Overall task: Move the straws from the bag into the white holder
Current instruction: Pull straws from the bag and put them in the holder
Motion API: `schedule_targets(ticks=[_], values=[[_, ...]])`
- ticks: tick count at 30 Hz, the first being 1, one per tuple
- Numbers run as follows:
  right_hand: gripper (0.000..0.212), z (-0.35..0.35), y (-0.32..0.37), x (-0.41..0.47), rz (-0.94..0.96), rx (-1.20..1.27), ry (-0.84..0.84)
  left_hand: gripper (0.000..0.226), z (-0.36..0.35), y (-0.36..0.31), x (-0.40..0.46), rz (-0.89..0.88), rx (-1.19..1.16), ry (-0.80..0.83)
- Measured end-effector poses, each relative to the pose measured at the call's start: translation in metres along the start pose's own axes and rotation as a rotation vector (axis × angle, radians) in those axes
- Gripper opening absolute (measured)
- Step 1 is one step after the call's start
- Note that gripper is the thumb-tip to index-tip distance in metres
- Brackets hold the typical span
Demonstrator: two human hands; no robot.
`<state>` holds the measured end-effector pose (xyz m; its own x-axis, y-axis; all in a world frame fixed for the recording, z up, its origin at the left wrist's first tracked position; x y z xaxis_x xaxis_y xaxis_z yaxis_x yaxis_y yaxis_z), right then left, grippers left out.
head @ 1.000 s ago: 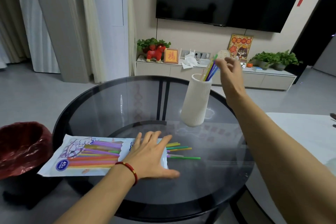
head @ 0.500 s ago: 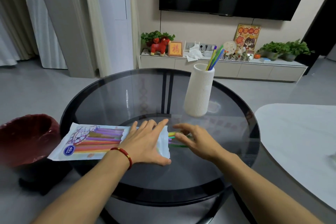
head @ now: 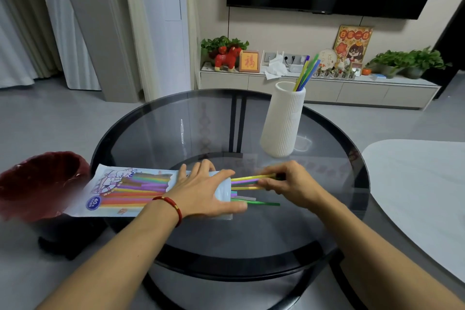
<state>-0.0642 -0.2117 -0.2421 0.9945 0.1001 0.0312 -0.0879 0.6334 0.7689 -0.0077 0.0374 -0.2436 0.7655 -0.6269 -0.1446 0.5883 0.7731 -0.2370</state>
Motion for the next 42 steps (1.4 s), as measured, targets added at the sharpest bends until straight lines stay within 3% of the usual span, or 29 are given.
schedule_targets(ticks=[4, 12, 15, 24, 26, 28, 32, 37, 42], values=[[0.014, 0.019, -0.014, -0.013, -0.08, 0.342, 0.031, 0.052, 0.002, -0.006, 0.003, 0.035, 0.036, -0.07], [0.048, 0.035, -0.017, -0.022, -0.095, 0.922, -0.094, 0.022, -0.006, -0.018, 0.01, 0.016, 0.081, -0.051], [0.055, 0.033, -0.009, -0.021, -0.1, 1.14, -0.155, 0.019, -0.006, -0.019, 0.011, 0.03, 0.078, -0.076], [0.047, -0.008, 0.04, -0.008, -0.091, 1.429, -0.232, 0.023, 0.0, -0.025, 0.009, 0.049, 0.074, -0.19], [0.053, -0.013, 0.043, -0.008, -0.092, 1.365, -0.237, 0.023, 0.001, -0.025, 0.009, 0.052, 0.071, -0.196], [0.061, -0.022, 0.045, -0.007, -0.111, 1.14, -0.222, 0.025, -0.002, -0.026, 0.009, 0.033, 0.076, -0.191], [0.029, -0.025, 0.051, 0.001, -0.132, 0.896, -0.279, 0.024, -0.002, -0.026, 0.012, 0.002, 0.055, -0.222], [0.022, -0.002, 0.041, -0.001, -0.146, 0.877, -0.491, 0.016, -0.003, -0.016, 0.011, 0.045, 0.059, -0.135], [0.026, -0.028, 0.045, -0.003, -0.213, 0.849, -0.26, 0.021, -0.008, -0.029, 0.009, -0.06, 0.093, -0.167]])
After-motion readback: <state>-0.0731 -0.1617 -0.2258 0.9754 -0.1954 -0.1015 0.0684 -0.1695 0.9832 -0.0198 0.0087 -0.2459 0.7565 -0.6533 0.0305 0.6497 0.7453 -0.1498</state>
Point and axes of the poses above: each hand's wrist, its own x-axis towards the middle knuckle, its own z-axis out of the back of the hand, y = z × x, the point moved 1 cm from there along x, towards the middle knuckle, and after that the axes turned 5 degrees about y, right-handed, at the moved point
